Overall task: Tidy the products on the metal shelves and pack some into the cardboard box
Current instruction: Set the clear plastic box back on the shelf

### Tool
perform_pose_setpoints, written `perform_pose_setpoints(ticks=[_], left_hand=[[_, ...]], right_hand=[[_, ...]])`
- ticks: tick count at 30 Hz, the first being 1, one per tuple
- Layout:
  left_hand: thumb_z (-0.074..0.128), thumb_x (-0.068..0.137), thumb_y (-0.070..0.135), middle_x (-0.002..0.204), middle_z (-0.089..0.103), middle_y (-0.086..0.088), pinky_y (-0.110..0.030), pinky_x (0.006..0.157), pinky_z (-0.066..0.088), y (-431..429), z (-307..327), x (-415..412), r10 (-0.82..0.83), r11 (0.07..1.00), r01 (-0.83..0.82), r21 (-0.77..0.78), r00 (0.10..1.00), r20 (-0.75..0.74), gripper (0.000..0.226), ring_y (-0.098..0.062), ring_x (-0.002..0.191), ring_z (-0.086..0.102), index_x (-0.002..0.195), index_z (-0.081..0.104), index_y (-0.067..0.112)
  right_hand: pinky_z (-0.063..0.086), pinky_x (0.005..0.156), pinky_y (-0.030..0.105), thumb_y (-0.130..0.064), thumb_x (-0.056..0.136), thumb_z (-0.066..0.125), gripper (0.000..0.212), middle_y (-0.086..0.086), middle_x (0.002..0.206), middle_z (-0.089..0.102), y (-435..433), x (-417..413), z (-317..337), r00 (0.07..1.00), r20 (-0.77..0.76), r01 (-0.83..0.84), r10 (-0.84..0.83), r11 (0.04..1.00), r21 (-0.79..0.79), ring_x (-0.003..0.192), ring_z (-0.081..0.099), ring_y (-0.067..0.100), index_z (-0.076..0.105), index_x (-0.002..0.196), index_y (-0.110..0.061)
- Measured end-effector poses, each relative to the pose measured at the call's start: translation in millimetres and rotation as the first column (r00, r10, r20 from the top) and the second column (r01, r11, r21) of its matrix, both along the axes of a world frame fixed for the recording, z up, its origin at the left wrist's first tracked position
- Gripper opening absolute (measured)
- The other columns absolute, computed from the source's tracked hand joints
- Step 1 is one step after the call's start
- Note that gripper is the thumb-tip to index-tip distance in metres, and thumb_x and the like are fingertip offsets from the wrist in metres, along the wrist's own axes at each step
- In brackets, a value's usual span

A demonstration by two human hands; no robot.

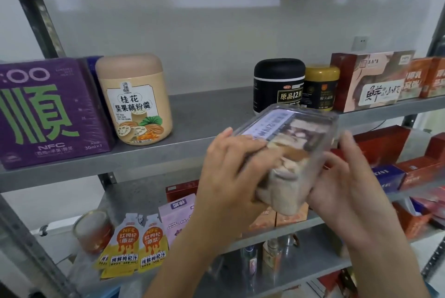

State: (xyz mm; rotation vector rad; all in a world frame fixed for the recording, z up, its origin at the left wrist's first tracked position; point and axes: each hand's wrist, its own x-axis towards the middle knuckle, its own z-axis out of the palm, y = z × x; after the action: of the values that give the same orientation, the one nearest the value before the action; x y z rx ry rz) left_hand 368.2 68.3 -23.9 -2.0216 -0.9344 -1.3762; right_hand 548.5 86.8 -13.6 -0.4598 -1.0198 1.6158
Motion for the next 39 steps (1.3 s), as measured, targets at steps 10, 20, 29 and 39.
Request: perform_pose_setpoints(ticks=[10, 20, 29, 39], left_hand=[[0.084, 0.046, 0.01, 0.122, 0.065, -0.004, -0.051, 0.087, 0.056, -24.2, 12.3, -23.1, -0.293, 0.442, 0.827, -0.348, 0.5, 0.815, 0.07, -0.028, 0.117, 0.062, 0.105, 0.061, 0.038], [0.08, 0.056, 0.02, 0.121, 0.068, -0.013, -0.047, 0.081, 0.059, -27.5, 13.8, -20.0, -0.154, 0.371, 0.854, -0.365, 0.445, 0.882, 0.08, -0.033, 0.109, 0.067, 0.129, 0.047, 0.015], [0.079, 0.061, 0.059, 0.114, 0.072, 0.001, -0.048, 0.101, 0.049, -28.1, 15.3, -14.4, 0.157, 0.343, 0.812, -0.472, 0.446, 0.881, 0.085, -0.02, 0.106, 0.069, 0.132, 0.053, 0.021], [0.08, 0.049, 0.068, 0.151, -0.026, 0.036, -0.032, 0.115, 0.02, -25.9, 16.2, -31.3, -0.187, 0.636, 0.413, -0.651, 0.902, 0.39, 0.121, 0.014, 0.142, -0.011, 0.141, 0.0, 0.068]], right_hand=[[0.056, 0.07, 0.016, -0.056, 0.051, 0.087, 0.081, -0.01, 0.092, 0.075, 13.4, 21.4, -4.2, 0.867, 0.379, 0.07, -0.323, 0.832, 0.55, 0.088, 0.071, 0.004, 0.066, 0.111, -0.004], [0.058, 0.069, 0.026, -0.063, 0.037, 0.088, 0.101, 0.006, 0.103, 0.074, 7.0, 19.9, -0.7, 0.896, 0.354, 0.094, -0.269, 0.892, 0.442, 0.095, 0.071, 0.025, 0.055, 0.117, -0.012], [0.059, 0.08, 0.036, -0.054, 0.04, 0.09, 0.094, 0.016, 0.117, 0.069, 9.2, 25.1, -2.1, 0.935, 0.349, -0.009, -0.063, 0.98, 0.2, 0.104, 0.067, 0.035, 0.064, 0.12, -0.011], [0.058, 0.073, 0.041, -0.031, 0.083, 0.058, 0.029, 0.01, 0.11, 0.072, 6.3, 21.9, -4.9, 0.994, 0.082, -0.054, 0.067, 0.988, -0.148, 0.086, 0.072, 0.024, 0.077, 0.1, -0.018]])
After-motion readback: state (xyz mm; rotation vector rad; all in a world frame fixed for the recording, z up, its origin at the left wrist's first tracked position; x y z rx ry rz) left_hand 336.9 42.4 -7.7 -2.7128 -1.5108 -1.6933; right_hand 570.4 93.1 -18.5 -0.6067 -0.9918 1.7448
